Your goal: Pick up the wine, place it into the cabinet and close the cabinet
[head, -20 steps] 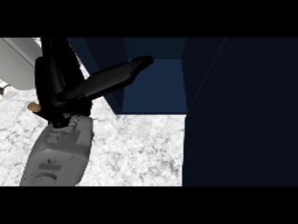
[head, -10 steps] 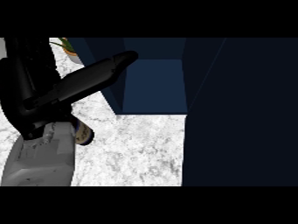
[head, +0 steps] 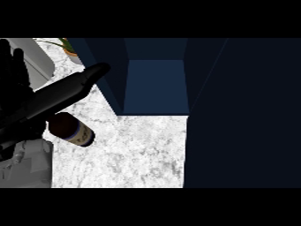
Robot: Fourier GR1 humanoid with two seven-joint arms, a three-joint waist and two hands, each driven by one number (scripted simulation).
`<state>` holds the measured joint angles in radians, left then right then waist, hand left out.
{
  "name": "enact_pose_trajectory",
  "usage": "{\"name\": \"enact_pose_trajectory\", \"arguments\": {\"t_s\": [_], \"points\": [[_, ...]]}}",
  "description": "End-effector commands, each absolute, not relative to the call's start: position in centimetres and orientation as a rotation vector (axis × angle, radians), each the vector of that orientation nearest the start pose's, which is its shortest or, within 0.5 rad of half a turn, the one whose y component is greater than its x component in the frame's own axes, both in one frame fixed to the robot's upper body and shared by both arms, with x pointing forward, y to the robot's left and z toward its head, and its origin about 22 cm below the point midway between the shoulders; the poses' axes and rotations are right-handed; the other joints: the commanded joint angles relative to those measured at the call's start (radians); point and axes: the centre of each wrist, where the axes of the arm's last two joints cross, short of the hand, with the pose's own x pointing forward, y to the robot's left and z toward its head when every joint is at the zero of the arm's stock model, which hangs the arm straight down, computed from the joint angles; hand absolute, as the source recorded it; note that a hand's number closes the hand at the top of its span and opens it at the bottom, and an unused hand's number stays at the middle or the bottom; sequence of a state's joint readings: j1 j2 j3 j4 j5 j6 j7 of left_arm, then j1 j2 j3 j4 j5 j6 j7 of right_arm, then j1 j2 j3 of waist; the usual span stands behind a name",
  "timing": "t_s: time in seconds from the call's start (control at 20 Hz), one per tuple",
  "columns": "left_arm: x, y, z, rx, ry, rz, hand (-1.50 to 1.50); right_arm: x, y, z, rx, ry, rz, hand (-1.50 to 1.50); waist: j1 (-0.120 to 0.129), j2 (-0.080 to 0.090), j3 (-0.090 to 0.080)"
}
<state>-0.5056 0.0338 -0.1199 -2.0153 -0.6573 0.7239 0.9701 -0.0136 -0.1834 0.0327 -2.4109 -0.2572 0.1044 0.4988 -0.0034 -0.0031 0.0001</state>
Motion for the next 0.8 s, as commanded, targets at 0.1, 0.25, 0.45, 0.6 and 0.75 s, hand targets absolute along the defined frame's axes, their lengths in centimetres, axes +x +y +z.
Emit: {"name": "enact_pose_trajectory", "arguments": {"t_s": [0.1,0.25,0.45,0.6,0.75], "points": [[24.3,19.2,20.1,0.44,-1.673,0.604,-1.5,12.7,-23.2,20.1,0.26,-1.934,0.261,-1.5,-0.004,0.001,-0.001],[24.8,20.4,20.6,0.432,-1.616,0.622,-1.5,12.5,-23.8,21.2,0.278,-1.946,0.289,-1.5,-0.004,0.0,0.0],[24.1,20.0,18.2,0.4,-1.59,0.64,-1.5,12.9,-23.2,21.1,0.268,-1.947,0.26,-1.5,-0.003,0.001,-0.001],[23.3,20.8,16.0,0.389,-1.561,0.632,-1.5,12.9,-22.8,21.5,0.295,-1.922,0.298,-1.5,-0.002,0.001,-0.002],[23.2,21.0,15.1,0.366,-1.543,0.619,-1.5,12.6,-23.5,20.3,0.28,-1.934,0.288,-1.5,-0.005,0.001,0.0]]}}
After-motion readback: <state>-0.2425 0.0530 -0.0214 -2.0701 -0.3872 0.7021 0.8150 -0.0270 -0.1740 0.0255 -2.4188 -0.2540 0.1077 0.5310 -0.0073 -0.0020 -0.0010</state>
